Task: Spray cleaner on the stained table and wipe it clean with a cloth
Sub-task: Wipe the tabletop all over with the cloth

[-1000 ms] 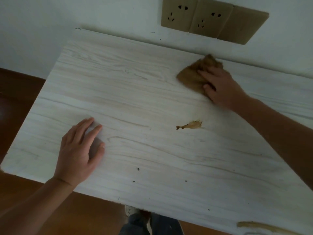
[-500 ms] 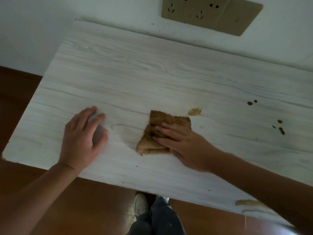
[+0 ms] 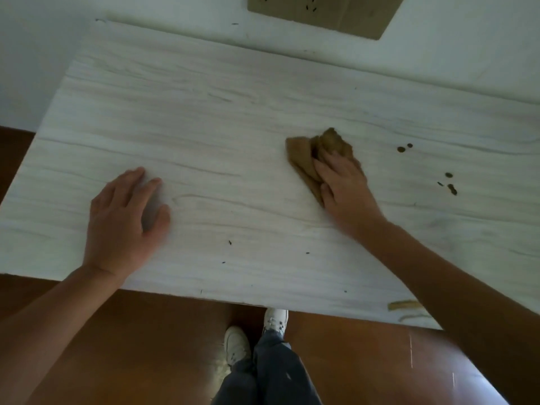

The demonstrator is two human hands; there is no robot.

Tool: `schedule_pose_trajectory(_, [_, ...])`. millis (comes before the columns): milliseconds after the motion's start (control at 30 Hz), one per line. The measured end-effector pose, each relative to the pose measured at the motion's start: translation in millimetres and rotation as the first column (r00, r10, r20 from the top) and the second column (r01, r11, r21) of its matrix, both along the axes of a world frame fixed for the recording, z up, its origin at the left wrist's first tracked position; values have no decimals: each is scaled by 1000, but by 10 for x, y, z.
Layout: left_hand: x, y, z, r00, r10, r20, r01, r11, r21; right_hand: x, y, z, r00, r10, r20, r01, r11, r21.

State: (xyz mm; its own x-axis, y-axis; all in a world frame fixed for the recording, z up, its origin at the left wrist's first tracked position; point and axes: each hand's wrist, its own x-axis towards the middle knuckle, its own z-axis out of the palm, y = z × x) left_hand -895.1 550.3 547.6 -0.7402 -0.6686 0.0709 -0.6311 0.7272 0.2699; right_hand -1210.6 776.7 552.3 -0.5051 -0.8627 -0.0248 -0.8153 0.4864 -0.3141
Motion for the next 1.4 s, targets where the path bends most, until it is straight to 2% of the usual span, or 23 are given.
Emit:
schedule_pose_trajectory(67, [-8,4,9,1000,12,1,-12,1000,13,465,217,42,985,169,42,-170,985,11])
schedule_pose_trajectory(133, [-6,5,17,1000,11,8,-11,1000,17,802,432,70,920,389,38,-391,918,69])
schedule_pose_trajectory(233, [-3,9,39,1000,7,1,-7,1000,30,716,539,126,810,586,-9,-578,801,158])
schedule_pose_trajectory(267, [-1,11,46,1000,5,4,-5,1000,31,580,515,139,814,580,-33,-568,806,163])
schedule_pose_trajectory(333, [0,9,41,1000,1,13,-1,1000,19,251,420,119,888,454,-76,-441,886,141])
schedule_pose_trajectory(433, [0,-3,25,1000,-2,2,2,1000,7,-202,245,114,992,105,-67,-99,992,79])
schedule_pose_trajectory(500, [5,-8,12,1000,-4,-7,4,1000,1,-274,123,86,996,-87,-36,89,995,35])
schedule_pose_trajectory(600, [13,-15,12,1000,2,-12,-2,1000,15,-46,-30,35,979,-206,2,205,978,-32])
schedule_pose_trajectory(667, [16,-12,5,1000,2,-14,-2,1000,18,197,-36,17,987,-154,45,155,987,-31])
schedule_pose_trajectory(767, [16,-25,-12,1000,-6,-21,6,1000,11,598,80,21,993,97,65,-94,995,-41])
schedule_pose_trajectory(900, [18,-52,-39,1000,-7,-9,7,1000,9,824,211,48,898,440,24,-440,897,30])
schedule_pose_trajectory(967, [20,-49,-38,1000,-10,-11,10,1000,0,651,151,79,856,516,-27,-511,853,106])
schedule_pose_trajectory(1067, [18,-44,-27,1000,-14,-4,14,1000,-8,330,-113,119,915,402,-42,-394,909,133])
schedule_pose_trajectory(1167, [22,-44,-25,1000,-15,0,15,1000,-18,123,-496,90,979,202,-32,-199,977,83])
schedule_pose_trajectory(1267, [20,-48,-30,1000,-15,1,15,1000,-24,183,-929,23,999,-7,33,7,1000,13])
schedule_pose_trajectory(1333, [20,-52,-36,1000,-14,2,14,1000,-23,409,-1132,-24,997,-20,70,20,1000,-8])
schedule_pose_trajectory(1400, [23,-54,-42,1000,-12,7,13,1000,-22,714,-1190,-28,992,85,97,-83,996,-25])
